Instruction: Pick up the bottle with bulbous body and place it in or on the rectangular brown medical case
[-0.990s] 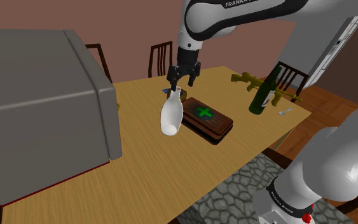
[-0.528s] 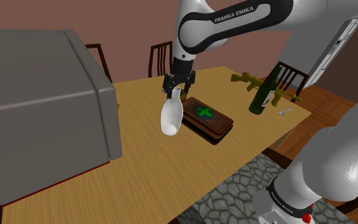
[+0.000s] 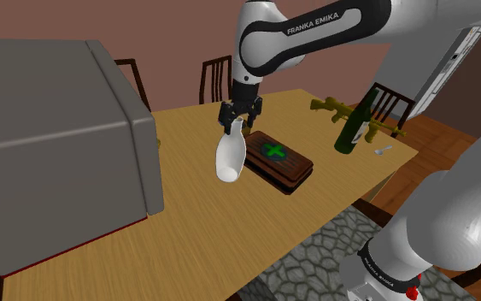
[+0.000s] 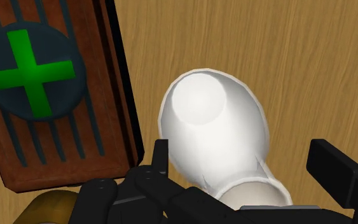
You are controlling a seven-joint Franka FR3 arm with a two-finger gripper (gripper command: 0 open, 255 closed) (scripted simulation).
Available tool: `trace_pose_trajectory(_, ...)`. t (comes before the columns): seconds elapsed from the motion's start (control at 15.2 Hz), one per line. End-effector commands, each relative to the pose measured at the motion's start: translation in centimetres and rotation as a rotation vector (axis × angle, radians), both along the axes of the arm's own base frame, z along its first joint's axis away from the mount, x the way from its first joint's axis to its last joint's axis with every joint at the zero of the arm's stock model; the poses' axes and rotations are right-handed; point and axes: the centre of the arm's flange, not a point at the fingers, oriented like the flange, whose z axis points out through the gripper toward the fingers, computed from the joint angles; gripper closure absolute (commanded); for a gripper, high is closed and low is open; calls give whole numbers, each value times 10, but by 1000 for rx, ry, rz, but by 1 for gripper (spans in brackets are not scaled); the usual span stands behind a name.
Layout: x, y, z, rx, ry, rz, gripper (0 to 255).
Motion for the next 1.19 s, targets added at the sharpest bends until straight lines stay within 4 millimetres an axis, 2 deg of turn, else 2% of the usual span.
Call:
trace_pose_trajectory(0.0, 0, 0, 0, 0, 0, 0, 0)
trace_pose_trajectory(0.07, 0, 0, 0, 0, 0, 0, 255)
trace_pose_trajectory(0.66, 0, 0, 0, 0, 0, 0, 255)
trace_pose_trajectory(1.12, 0, 0, 37, 0, 0, 0, 255)
